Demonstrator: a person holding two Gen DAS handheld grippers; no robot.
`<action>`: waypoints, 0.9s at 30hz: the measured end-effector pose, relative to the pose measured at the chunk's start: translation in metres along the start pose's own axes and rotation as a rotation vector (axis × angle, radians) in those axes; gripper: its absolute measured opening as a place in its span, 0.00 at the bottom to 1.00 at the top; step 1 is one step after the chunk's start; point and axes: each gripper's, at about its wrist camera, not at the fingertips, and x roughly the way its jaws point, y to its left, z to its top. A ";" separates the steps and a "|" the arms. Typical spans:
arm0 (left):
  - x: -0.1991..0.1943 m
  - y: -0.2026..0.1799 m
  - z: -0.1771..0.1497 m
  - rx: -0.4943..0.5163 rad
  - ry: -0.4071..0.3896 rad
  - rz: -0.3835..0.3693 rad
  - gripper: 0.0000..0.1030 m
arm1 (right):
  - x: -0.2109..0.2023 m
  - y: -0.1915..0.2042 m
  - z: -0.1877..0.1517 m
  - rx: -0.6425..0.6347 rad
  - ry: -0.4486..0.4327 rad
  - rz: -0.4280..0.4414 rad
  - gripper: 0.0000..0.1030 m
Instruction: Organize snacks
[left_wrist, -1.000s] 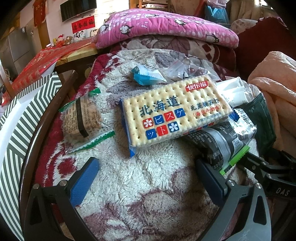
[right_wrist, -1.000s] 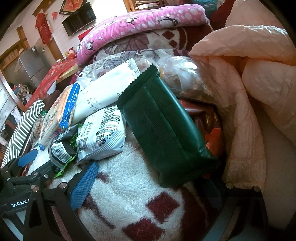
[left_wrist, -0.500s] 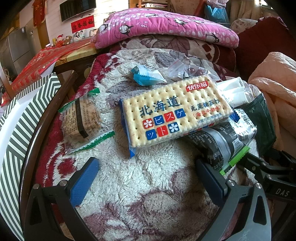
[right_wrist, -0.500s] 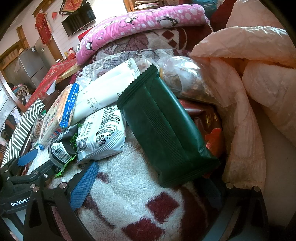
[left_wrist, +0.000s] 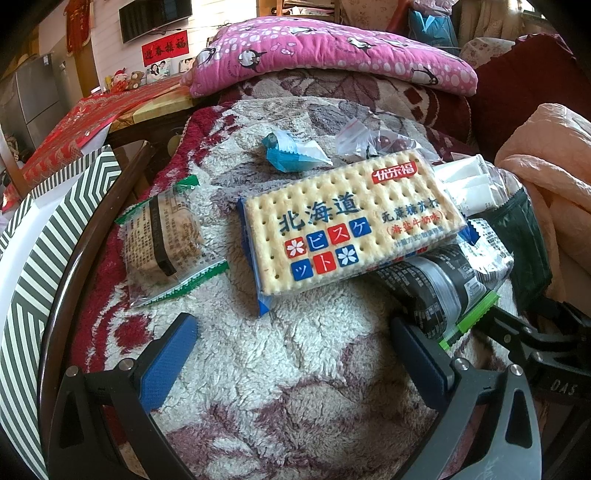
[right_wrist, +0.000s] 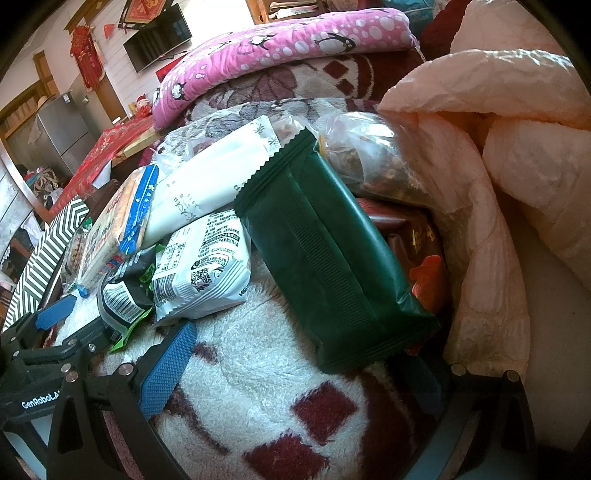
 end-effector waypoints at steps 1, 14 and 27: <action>0.000 0.000 0.000 -0.001 0.000 -0.001 1.00 | 0.000 0.000 0.000 -0.001 0.001 -0.001 1.00; 0.001 0.000 0.002 0.000 0.001 0.000 1.00 | 0.000 -0.001 0.001 0.000 -0.002 0.000 1.00; 0.003 -0.001 0.006 0.012 0.015 0.000 1.00 | 0.001 0.000 0.001 -0.002 -0.002 -0.005 1.00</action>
